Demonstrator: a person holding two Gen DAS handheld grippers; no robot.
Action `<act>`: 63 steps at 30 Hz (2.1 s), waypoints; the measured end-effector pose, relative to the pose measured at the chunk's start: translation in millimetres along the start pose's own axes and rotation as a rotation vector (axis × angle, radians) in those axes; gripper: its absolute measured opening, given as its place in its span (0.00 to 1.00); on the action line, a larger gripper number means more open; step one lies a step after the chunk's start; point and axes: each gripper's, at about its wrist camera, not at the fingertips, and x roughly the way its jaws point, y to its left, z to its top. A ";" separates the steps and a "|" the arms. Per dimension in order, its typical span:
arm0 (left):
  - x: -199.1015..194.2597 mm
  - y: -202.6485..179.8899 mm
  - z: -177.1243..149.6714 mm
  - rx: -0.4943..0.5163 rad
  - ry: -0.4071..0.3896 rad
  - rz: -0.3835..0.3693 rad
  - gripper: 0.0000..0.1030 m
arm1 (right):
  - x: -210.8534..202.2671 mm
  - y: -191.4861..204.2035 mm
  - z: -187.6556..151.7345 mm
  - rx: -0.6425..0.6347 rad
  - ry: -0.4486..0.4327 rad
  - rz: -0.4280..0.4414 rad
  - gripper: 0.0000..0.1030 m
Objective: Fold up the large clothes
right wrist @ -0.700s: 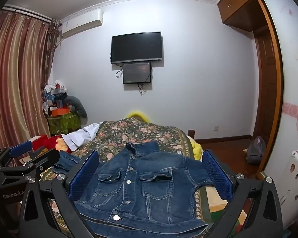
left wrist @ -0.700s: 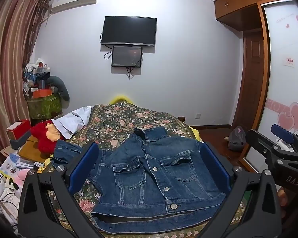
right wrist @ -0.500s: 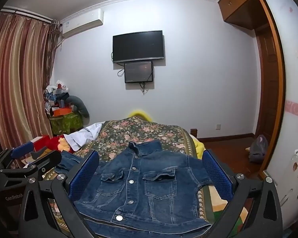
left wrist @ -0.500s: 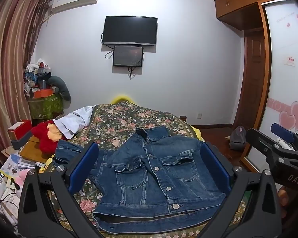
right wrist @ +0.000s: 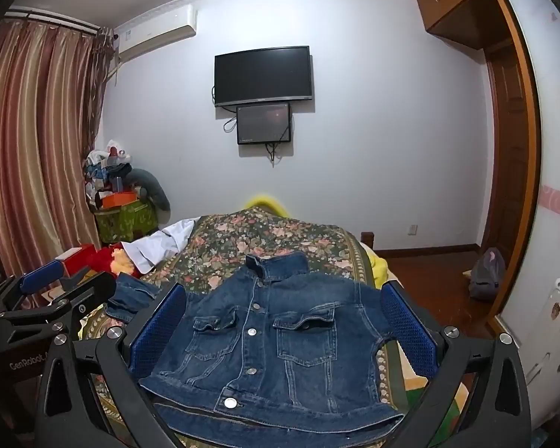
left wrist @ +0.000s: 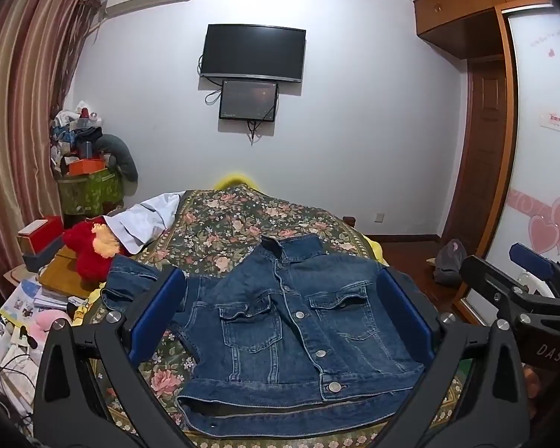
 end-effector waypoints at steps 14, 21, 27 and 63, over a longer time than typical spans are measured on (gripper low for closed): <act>1.6 0.1 -0.6 -0.005 0.001 0.001 1.00 | 1.1 2.7 0.9 -0.006 0.015 0.003 1.00; 2.4 0.7 -2.4 -0.004 0.003 0.007 1.00 | 1.3 3.5 1.4 -0.004 0.017 0.001 1.00; 3.3 5.2 -3.7 -0.006 0.013 0.021 1.00 | 1.9 3.7 1.1 -0.005 0.017 0.000 1.00; 5.3 5.3 -6.9 -0.008 0.043 0.013 1.00 | 1.7 2.0 1.4 -0.001 0.013 0.000 1.00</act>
